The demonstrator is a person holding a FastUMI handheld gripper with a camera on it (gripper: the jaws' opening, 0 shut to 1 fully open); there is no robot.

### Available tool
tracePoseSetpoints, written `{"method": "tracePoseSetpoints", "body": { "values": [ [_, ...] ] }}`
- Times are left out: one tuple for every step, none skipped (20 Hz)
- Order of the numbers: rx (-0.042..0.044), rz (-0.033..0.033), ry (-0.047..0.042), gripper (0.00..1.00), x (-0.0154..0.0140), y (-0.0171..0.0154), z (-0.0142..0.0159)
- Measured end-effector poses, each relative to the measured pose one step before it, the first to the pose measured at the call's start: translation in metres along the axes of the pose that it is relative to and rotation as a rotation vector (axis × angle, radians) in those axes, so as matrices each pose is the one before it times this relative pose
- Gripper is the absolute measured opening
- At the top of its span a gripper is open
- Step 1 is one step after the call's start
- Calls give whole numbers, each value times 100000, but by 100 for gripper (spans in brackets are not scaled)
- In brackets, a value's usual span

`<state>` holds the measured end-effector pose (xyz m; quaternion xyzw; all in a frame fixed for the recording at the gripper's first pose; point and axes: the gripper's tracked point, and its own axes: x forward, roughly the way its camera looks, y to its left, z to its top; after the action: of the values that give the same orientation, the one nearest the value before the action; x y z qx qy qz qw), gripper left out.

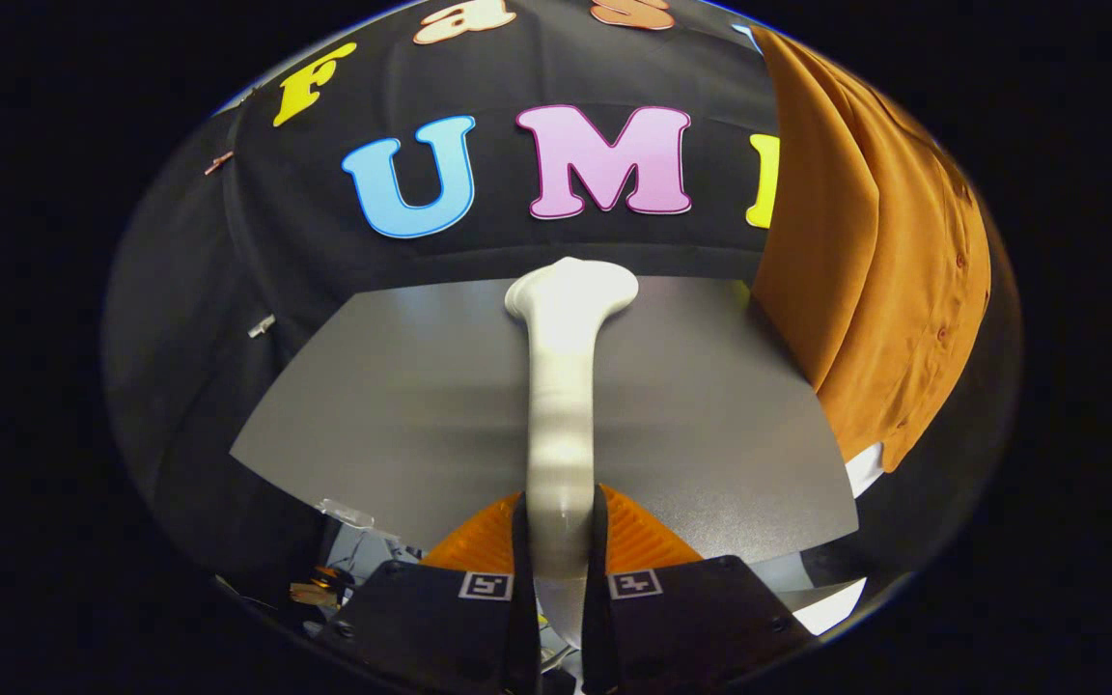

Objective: Iron the clothes twice with a garment steamer, once on the left side and once on the right side.

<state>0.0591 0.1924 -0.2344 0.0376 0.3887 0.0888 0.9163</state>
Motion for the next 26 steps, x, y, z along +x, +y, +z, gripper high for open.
{"method": "tracePoseSetpoints", "body": {
  "values": [
    [1489, 1697, -1745, 21, -556, -299, -151],
    [399, 1574, -1936, 21, -814, -433, 194],
    [666, 1766, -3306, 21, -900, -379, 462],
    [245, 1604, -3598, 21, -1014, -540, 585],
    [443, 1554, -3708, 21, -1156, -688, 646],
    [742, 1766, -4331, 21, -1287, -649, 809],
    [1091, 2056, -4874, 21, -1491, -695, 860],
    [428, 2046, -5381, 21, -1813, -775, 1081],
    [-855, 1634, -5363, 21, -1609, -840, 993],
    [-1083, 1676, -5635, 20, -1544, -843, 1074],
    [-1214, 997, -5373, 20, -1413, -777, 1179],
    [-1686, 13, -5095, 21, -1348, -944, 1108],
    [-2887, -809, -5013, 20, -1412, -1348, 1021],
    [-4247, -1165, -4330, 20, -1079, -1400, 923],
    [-3578, -1957, -4166, 20, -494, -1444, 888],
    [-2684, -2176, -2088, 20, -344, -1548, 304],
    [-1194, -1965, -1017, 20, -210, -1444, -145],
    [-193, -1784, -84, 20, 133, -1379, -332],
    [-103, -2238, -555, 20, 270, -1223, -406],
    [55, -2272, -247, 20, 525, -1203, -446],
    [183, -1745, -255, 20, 501, -1012, -478],
    [475, -1283, -285, 20, 445, -739, -561],
    [-253, -1401, 397, 20, 630, -685, -712],
    [-641, -1482, 323, 20, 697, -738, -644],
    [49, -1204, 858, 20, 654, -578, -747],
    [1205, -708, 1446, 20, 626, -465, -716]
  ]
}}
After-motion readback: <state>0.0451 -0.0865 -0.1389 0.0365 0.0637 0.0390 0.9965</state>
